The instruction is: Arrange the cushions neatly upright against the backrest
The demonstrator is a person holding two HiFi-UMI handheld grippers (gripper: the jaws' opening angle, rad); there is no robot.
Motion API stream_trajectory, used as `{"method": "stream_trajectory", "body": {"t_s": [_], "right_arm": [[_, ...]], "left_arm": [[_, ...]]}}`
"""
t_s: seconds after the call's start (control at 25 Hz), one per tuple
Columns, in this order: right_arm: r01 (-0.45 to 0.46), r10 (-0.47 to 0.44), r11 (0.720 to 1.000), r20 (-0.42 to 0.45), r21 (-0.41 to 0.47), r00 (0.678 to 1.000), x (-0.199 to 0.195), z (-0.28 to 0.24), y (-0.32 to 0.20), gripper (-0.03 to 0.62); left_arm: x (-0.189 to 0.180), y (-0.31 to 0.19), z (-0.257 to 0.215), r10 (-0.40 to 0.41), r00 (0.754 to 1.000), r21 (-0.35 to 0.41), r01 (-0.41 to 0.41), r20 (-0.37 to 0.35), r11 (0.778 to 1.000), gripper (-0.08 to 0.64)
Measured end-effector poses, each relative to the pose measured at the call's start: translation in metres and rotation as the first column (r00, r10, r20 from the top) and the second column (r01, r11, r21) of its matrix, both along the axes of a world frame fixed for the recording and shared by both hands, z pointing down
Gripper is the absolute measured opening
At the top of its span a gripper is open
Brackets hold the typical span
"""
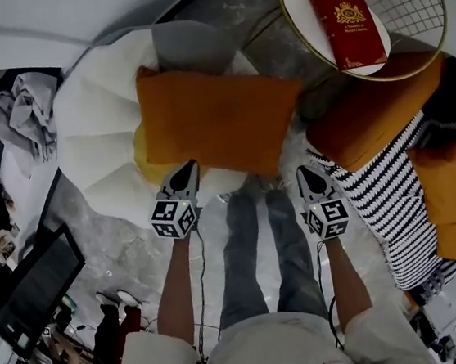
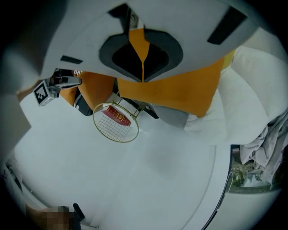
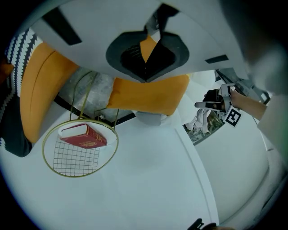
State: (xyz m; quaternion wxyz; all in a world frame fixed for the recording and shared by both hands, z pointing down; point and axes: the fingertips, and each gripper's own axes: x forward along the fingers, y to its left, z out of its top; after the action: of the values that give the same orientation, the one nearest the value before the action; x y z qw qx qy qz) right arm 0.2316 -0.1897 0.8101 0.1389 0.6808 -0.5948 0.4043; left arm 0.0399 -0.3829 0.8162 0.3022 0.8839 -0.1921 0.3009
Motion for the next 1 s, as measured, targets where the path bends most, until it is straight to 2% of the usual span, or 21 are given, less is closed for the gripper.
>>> {"method": "stream_trajectory", "body": {"t_s": [0.36,0.48,0.52,0.56,0.6,0.64,0.8,1.0], "right_arm": [[0.005,-0.005,1.000,0.025,-0.001,1.000,-0.004,0.014,-0.001,0.028],[-0.011,0.010,1.000,0.070,0.013,0.997,-0.007,0.020,-0.005,0.031],[-0.028,0.027,1.000,0.097,0.014,0.995,-0.007,0.024,-0.006,0.066],[-0.048,0.046,0.999,0.124,0.010,0.991,-0.007,0.029,-0.008,0.195],[-0.068,0.067,0.998,0.146,0.005,0.987,-0.006,0.034,-0.009,0.253],[-0.088,0.087,0.996,0.162,-0.002,0.983,-0.005,0.039,-0.011,0.278],[-0.137,0.142,0.990,0.184,-0.038,0.973,-0.001,0.066,-0.017,0.313],[-0.216,0.232,0.972,0.203,-0.097,0.951,0.004,0.108,-0.027,0.364]], "left_arm": [[-0.006,0.005,0.019,-0.017,1.000,-0.013,0.018,0.017,1.000,0.035],[-0.010,0.004,0.026,-0.026,0.999,-0.011,0.026,0.022,1.000,0.039],[-0.011,0.003,0.031,-0.022,0.999,-0.014,0.022,0.027,1.000,0.086],[-0.012,0.001,0.036,-0.014,0.999,-0.020,0.014,0.035,1.000,0.182],[-0.013,-0.002,0.043,-0.004,0.999,-0.026,0.005,0.046,1.000,0.226],[-0.015,-0.007,0.050,0.006,0.998,-0.030,-0.004,0.059,1.000,0.266],[-0.029,-0.039,0.084,0.007,0.993,-0.027,-0.004,0.120,1.000,0.348],[-0.049,-0.070,0.130,0.013,0.974,-0.045,-0.002,0.226,0.999,0.388]]}}
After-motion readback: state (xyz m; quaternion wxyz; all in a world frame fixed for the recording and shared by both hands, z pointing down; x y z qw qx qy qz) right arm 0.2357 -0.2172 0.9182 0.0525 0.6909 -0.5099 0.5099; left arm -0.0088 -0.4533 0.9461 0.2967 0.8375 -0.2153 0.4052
